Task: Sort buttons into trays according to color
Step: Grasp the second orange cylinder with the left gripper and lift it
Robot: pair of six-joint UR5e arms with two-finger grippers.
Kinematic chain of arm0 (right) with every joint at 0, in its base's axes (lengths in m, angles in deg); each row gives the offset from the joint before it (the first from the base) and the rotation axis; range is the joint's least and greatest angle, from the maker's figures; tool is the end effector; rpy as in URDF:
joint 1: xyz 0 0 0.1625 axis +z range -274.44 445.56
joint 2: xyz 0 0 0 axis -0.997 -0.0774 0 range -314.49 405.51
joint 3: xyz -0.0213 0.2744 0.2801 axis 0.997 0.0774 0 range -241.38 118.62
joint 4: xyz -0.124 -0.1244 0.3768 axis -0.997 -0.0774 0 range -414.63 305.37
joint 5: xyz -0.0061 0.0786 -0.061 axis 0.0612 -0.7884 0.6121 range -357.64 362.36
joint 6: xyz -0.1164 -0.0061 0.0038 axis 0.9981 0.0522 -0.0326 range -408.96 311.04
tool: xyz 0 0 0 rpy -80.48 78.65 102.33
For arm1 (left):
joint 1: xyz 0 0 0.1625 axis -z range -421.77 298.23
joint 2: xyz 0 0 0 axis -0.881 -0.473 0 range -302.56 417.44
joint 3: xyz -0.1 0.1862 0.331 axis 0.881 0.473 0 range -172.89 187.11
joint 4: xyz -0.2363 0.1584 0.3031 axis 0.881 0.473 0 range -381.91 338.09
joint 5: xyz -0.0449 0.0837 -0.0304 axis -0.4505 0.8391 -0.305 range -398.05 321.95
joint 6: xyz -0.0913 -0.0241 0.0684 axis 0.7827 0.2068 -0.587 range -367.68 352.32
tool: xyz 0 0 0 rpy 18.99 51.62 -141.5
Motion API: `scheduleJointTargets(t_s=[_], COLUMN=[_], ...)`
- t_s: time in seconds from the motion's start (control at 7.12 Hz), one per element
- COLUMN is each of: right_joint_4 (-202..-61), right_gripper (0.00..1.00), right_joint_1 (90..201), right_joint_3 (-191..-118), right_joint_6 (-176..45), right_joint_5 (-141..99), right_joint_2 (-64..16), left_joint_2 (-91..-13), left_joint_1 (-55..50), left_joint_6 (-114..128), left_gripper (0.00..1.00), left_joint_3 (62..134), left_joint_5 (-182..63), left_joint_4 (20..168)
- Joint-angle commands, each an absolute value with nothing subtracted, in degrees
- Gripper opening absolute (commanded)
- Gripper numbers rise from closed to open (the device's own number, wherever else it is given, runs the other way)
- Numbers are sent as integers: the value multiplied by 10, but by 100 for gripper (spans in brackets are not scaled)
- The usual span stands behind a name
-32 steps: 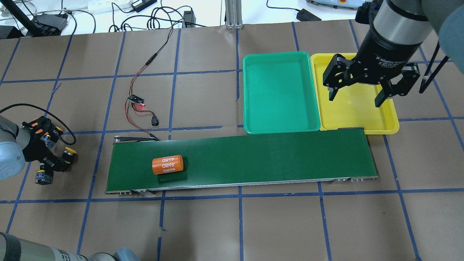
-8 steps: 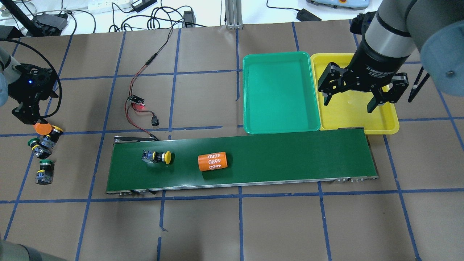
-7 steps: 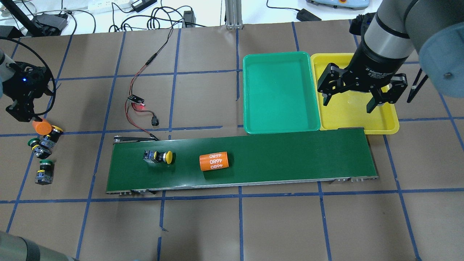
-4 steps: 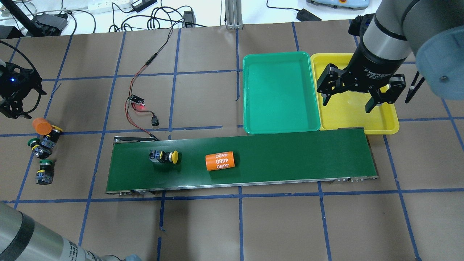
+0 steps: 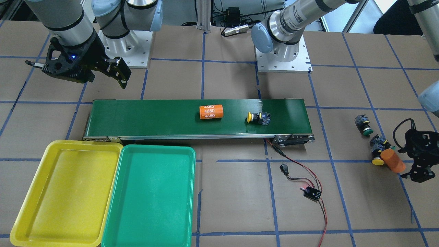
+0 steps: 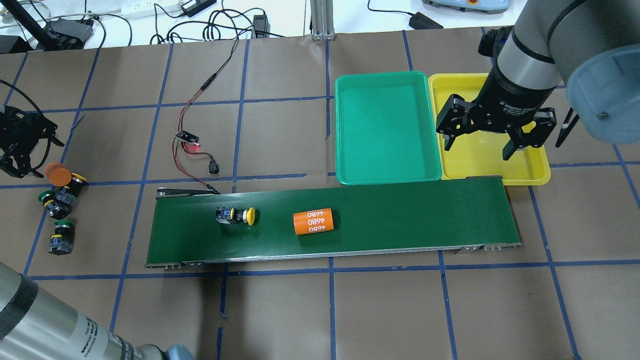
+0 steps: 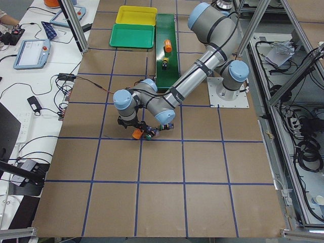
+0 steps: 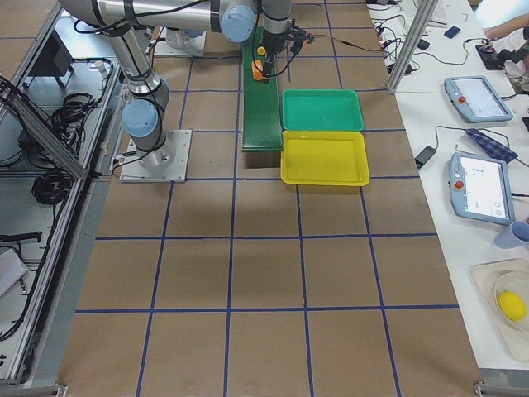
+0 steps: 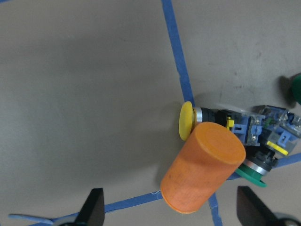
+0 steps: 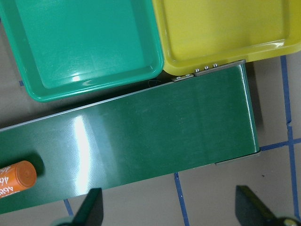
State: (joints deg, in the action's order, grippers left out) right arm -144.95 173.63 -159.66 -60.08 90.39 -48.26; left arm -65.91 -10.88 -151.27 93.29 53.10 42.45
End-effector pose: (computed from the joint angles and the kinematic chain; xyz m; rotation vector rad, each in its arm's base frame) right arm 0.1218 -0.4621 0.3999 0.3554 3.0906 0.1178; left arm 0.3085 -0.5871 0.1734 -2.4302 -1.8811 -0.0284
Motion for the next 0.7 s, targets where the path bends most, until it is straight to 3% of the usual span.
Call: scheduleJointTargets(t_s=[0.0,0.28,0.42,0.56], right_joint_4=[-1461,-1501,-1514,-1513], right_gripper=[100,100,100,100], right_joint_1=[1735,1735,1735,1735], right_joint_3=[-1600,-1592,-1593,-1598], right_joint_6=[-600,-601,-601,-603], right_joint_5=[906,905,907,908], right_joint_2=[-481,-467,-467,-467], left_joint_2=[-674,-676,-676,-675], left_joint_1=[-110,-111,-112,-112], left_joint_6=[-1528,-1528,-1528,-1528], left_gripper=[100,100,88,45], left_joint_3=[933,949,949,948], left_joint_5=[531,533,534,534], left_joint_4=[425,426,426,426])
